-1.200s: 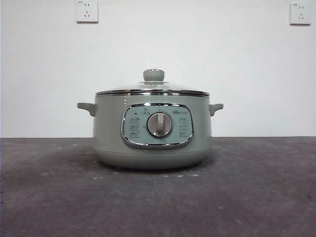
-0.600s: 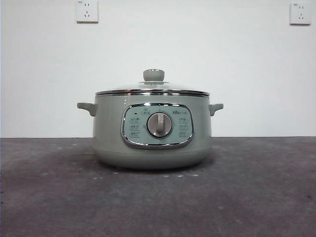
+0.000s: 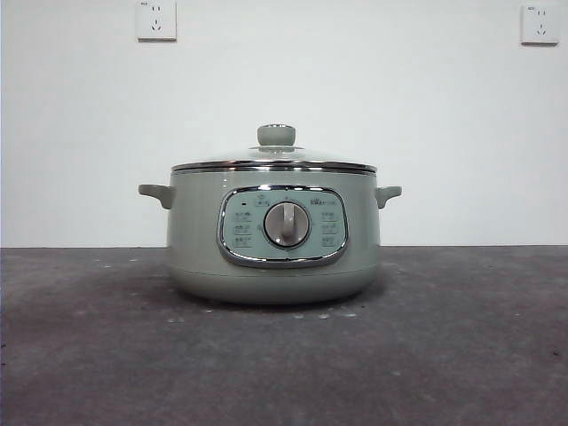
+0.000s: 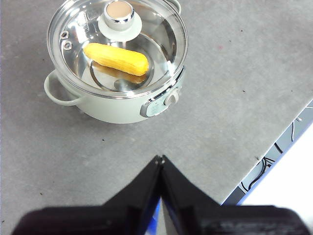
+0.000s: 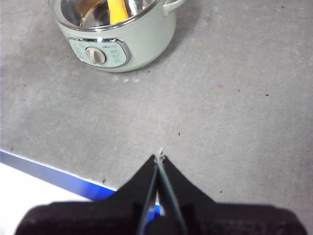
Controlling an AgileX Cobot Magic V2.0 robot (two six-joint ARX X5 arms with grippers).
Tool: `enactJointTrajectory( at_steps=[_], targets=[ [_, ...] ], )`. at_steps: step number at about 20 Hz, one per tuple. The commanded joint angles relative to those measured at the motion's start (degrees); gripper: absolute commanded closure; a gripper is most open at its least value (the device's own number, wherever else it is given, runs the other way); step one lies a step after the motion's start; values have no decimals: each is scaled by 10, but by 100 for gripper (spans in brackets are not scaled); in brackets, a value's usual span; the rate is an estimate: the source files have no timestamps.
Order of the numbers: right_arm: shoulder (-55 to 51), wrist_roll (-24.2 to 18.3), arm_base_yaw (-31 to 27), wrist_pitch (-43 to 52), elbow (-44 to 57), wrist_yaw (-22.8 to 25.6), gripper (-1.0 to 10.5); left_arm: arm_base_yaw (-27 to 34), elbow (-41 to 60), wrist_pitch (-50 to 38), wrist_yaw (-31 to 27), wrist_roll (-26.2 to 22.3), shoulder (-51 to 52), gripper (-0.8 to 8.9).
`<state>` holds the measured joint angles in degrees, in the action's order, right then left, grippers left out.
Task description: Pick up the corn,open the lid,put the corn in the pot,close the lid
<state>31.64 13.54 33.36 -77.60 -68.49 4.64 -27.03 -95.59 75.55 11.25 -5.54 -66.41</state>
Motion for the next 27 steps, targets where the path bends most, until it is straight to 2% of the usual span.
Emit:
enactJointTrajectory(
  at_steps=[1,10,12,13,15,18,19,21,23,27],
  targets=[
    [1,3,0,-13,5,3,945,2,-2,-2,3,-6,-1,817],
    [1,3,0,-13,5,3,945,2,-2,-2,3,-6,-2,817],
    [1,3,0,-13,5,3,945,2,-2,-34,-30,-31,-2,815],
    [1,3,0,-13,5,3,945,2,-2,-53,-39,-28,-3,815],
    [1,3,0,-13,5,3,945,5,-2,-81,-40,-42,-3,815],
    [1,3,0,-13,5,3,945,35,5,-165,-27,-130,12,815],
    [1,3,0,-13,5,3,945,50,17,-202,-7,-143,26,815],
    [1,3,0,-13,5,3,945,103,72,-296,59,-152,74,815],
    [1,3,0,-13,5,3,945,167,174,-395,112,-146,142,815],
    [1,3,0,-13,5,3,945,265,433,-549,110,-126,299,815]
  ],
)
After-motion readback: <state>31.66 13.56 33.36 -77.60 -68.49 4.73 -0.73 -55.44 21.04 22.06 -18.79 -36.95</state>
